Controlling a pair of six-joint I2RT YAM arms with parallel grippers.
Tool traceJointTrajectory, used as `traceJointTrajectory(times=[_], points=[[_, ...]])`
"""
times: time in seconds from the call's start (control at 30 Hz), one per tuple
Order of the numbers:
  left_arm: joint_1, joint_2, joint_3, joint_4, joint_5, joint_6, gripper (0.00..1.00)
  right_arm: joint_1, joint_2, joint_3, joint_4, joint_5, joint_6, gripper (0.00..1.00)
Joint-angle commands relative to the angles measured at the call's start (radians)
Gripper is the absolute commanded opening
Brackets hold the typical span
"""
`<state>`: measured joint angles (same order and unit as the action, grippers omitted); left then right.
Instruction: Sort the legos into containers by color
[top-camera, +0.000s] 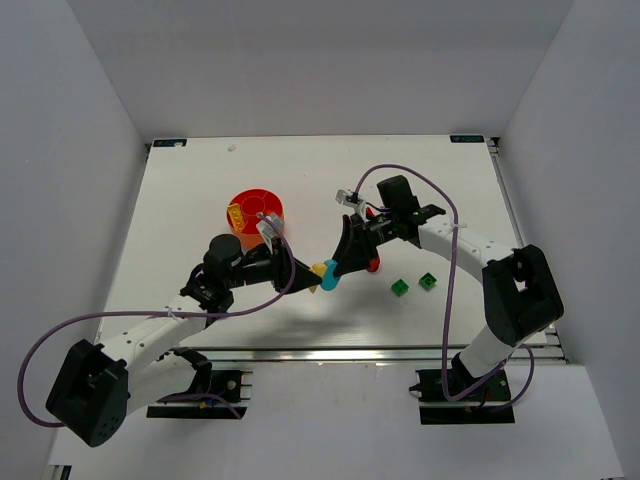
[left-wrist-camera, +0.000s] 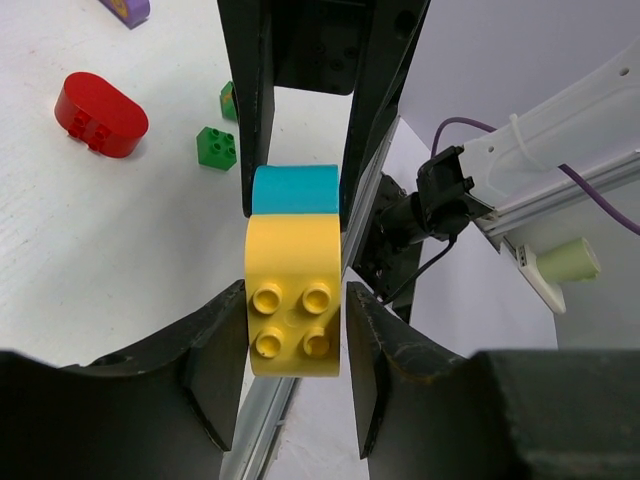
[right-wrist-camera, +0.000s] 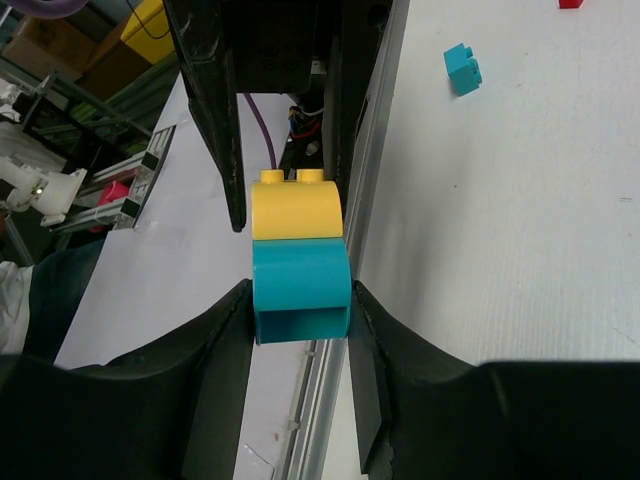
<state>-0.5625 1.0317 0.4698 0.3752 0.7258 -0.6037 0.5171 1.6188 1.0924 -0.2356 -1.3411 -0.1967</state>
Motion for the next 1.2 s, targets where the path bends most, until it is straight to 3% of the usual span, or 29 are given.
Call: traceJointTrajectory(times=[0.0, 0.1, 0.27, 0.4, 0.67, 0.83, 1.03, 1.17], points=[[0.004, -0.018, 0.007, 0.022, 0.035, -0.002, 0.52, -0.006, -0.020, 0.024, -0.001, -0.033, -0.024, 0.00], [0.004, -0.018, 0.009, 0.016, 0.034, 0.001, 0.41, -0.006, -0.023, 0.026, 0.001, -0.026, -0.021, 0.00], [0.004, -0.005, 0.023, -0.012, 0.027, 0.019, 0.01, -0.014, -0.023, 0.023, -0.005, 0.005, -0.021, 0.00], [0.013, -0.048, 0.052, -0.093, -0.043, 0.076, 0.00, -0.028, -0.031, 0.011, -0.018, 0.058, -0.029, 0.00], [0.013, -0.189, 0.226, -0.470, -0.316, 0.225, 0.00, -0.100, -0.059, -0.034, -0.051, 0.092, -0.066, 0.00], [0.013, -0.286, 0.260, -0.636, -0.671, 0.229, 0.00, -0.120, -0.117, -0.052, -0.080, 0.196, -0.121, 0.00], [0.023, -0.371, 0.179, -0.589, -1.066, 0.240, 0.00, -0.127, -0.172, -0.083, -0.048, 0.301, -0.133, 0.00], [0.033, -0.322, 0.153, -0.497, -1.143, 0.285, 0.00, -0.134, -0.189, -0.092, -0.054, 0.295, -0.145, 0.00]])
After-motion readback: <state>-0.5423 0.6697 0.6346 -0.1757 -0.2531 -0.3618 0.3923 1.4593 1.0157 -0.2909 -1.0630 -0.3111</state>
